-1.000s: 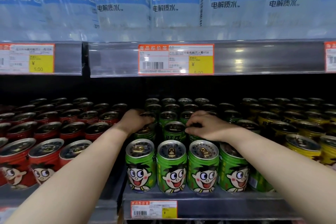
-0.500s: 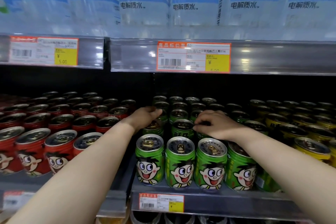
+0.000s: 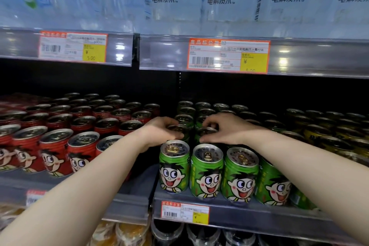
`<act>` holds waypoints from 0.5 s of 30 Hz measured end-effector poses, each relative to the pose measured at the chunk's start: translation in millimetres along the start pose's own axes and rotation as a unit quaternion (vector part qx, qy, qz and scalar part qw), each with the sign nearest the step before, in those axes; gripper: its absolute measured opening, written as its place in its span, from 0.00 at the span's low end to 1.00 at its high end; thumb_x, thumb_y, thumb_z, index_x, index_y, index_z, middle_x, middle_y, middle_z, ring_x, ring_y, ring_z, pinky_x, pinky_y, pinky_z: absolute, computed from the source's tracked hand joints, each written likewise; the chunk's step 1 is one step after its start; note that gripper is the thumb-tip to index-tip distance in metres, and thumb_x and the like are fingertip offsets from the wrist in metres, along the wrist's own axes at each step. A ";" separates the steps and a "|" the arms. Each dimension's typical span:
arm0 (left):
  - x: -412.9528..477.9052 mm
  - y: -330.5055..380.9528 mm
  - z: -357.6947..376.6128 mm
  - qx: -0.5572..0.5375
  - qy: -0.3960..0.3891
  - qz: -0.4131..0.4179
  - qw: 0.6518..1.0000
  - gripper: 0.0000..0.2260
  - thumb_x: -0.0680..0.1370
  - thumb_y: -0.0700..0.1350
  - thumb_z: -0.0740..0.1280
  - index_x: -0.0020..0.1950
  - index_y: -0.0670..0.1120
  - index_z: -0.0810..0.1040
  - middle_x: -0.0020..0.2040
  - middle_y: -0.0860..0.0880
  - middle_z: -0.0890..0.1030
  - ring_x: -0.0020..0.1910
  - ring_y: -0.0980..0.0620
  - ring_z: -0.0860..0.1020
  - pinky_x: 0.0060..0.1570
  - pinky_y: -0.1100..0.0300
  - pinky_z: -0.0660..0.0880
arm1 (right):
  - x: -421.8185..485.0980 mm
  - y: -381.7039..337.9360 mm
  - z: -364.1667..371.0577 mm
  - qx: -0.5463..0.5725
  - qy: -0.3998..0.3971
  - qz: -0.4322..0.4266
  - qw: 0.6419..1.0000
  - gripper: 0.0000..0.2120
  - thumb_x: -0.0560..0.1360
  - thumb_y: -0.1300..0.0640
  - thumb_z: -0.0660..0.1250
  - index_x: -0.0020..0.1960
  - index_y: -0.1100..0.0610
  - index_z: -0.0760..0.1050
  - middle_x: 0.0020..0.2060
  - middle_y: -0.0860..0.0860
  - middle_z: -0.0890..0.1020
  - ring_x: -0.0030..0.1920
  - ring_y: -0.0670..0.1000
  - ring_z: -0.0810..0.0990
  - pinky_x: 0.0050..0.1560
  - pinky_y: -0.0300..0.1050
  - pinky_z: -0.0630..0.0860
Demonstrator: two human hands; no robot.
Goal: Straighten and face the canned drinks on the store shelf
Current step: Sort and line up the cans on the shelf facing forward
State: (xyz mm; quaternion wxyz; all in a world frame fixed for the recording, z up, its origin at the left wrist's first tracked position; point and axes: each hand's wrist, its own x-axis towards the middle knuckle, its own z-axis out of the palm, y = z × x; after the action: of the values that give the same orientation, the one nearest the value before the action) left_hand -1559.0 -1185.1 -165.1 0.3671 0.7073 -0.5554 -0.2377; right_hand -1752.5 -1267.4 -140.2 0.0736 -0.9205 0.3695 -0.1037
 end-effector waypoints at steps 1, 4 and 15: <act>0.0 0.7 -0.3 -0.005 0.000 0.004 1.000 0.22 0.72 0.46 0.72 0.64 0.48 0.74 0.53 0.51 0.79 0.48 0.56 0.78 0.47 0.66 0.74 | 1.1 -3.2 0.3 -0.005 -0.001 0.008 1.000 0.25 0.67 0.38 0.69 0.60 0.48 0.74 0.61 0.50 0.73 0.61 0.51 0.72 0.57 0.44 0.71; -4.6 3.4 -0.8 -0.019 -0.014 -0.002 1.000 0.20 0.73 0.46 0.71 0.64 0.47 0.74 0.48 0.53 0.79 0.42 0.61 0.77 0.38 0.71 0.73 | 1.9 -6.1 0.0 -0.017 -0.010 0.008 1.000 0.24 0.69 0.38 0.68 0.59 0.49 0.73 0.61 0.50 0.72 0.61 0.52 0.71 0.58 0.45 0.71; -65.2 14.8 -6.9 0.118 0.017 0.093 0.988 0.25 0.66 0.58 0.75 0.60 0.52 0.77 0.57 0.55 0.75 0.56 0.59 0.73 0.49 0.71 0.67 | -46.9 -26.1 -19.2 -0.015 -0.118 -0.110 0.987 0.30 0.68 0.36 0.67 0.66 0.45 0.67 0.57 0.42 0.72 0.48 0.39 0.71 0.46 0.33 0.67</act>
State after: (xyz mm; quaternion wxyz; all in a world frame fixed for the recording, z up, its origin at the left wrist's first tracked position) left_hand -1580.5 -1122.4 -153.9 0.3107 0.6951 -0.6365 -0.1231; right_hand -1773.0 -1217.2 -122.4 0.0911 -0.9624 0.2558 0.0041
